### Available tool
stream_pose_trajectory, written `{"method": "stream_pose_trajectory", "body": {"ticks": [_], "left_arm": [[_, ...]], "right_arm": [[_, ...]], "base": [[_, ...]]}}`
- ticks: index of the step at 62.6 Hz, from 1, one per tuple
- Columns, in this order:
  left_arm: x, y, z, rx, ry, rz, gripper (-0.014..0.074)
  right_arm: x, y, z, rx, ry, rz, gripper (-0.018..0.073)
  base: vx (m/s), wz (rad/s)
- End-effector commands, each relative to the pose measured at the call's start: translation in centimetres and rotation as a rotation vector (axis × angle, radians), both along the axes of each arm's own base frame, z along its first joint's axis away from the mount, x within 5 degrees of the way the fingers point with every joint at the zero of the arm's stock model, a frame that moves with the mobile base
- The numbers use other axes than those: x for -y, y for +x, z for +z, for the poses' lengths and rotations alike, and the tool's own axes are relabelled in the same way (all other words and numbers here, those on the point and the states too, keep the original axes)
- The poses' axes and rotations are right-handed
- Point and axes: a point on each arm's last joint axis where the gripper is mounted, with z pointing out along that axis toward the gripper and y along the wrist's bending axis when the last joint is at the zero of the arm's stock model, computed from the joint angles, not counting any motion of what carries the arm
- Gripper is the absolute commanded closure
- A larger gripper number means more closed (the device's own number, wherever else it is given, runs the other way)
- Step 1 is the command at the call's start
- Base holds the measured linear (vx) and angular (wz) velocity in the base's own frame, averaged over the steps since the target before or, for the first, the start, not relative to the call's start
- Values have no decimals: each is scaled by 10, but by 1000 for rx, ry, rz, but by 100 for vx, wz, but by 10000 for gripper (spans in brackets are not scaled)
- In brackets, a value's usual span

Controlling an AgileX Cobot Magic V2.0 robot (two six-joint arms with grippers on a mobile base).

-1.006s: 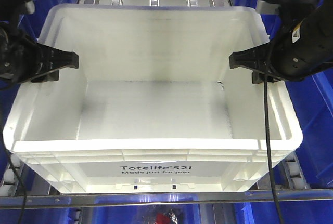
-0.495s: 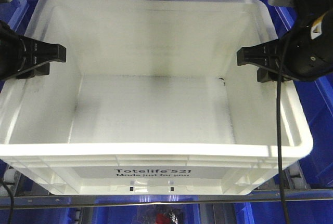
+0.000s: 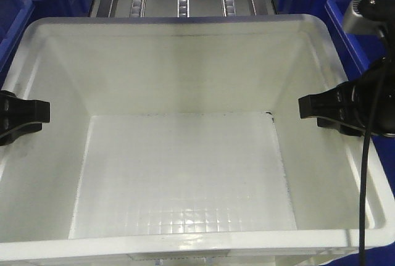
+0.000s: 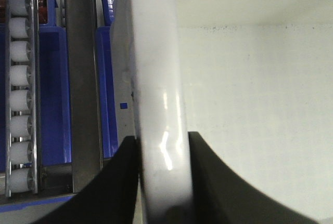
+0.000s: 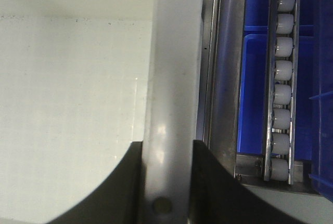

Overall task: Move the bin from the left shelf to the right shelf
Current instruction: 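Lift the white tote and pull it off the shelf toward the robot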

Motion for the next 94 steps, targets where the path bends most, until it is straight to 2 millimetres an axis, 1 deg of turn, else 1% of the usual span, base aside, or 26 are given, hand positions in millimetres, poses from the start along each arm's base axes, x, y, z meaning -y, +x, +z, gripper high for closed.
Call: {"method": "stream_pose_trajectory", "body": {"ticks": [1,94], "left_arm": [[-5,-3,19,149,23,-18,565],[-5,-2,19,156,24,-19,565]], "right_arm": [[12,2,26,206,-53,-11,485],[13,1,24,183,-63,-15,485]], "base": [[0,0],[0,0]]}}
